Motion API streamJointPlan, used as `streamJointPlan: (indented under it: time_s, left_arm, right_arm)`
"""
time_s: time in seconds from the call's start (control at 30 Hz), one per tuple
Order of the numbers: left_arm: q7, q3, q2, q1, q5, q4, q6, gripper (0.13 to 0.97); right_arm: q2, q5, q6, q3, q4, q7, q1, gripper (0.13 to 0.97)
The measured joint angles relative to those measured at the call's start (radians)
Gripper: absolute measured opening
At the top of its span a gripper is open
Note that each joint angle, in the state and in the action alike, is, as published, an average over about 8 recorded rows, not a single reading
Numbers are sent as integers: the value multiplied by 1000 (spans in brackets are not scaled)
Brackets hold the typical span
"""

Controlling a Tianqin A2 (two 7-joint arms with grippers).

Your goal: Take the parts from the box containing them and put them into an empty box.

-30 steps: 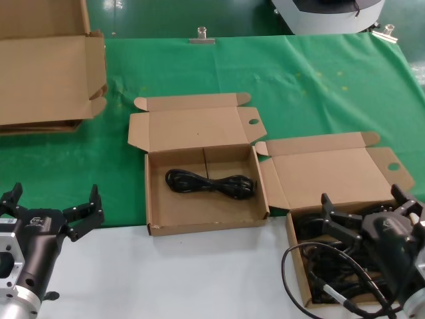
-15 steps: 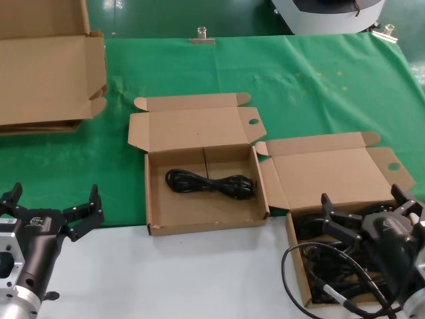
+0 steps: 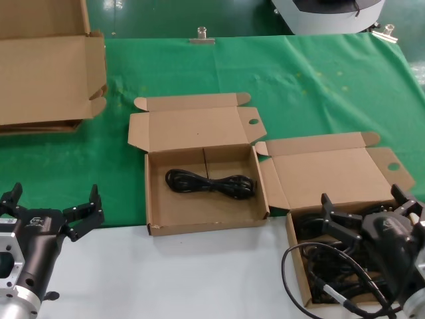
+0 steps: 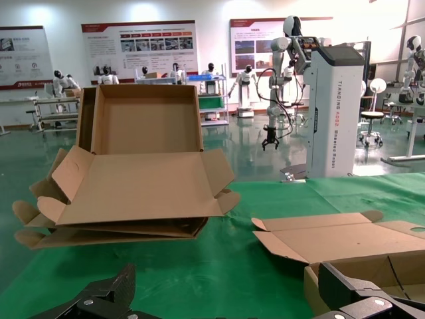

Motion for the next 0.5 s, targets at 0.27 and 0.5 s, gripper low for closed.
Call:
streamJointPlan:
  time_s: [0.27,0.5]
  left_arm:
    - [0,0,0,0,0,0,0,966]
    - [0,0,0,0,0,0,0,966]
  right_arm:
    - [0,0,0,0,0,0,0,966]
    - [0,0,0,0,0,0,0,966]
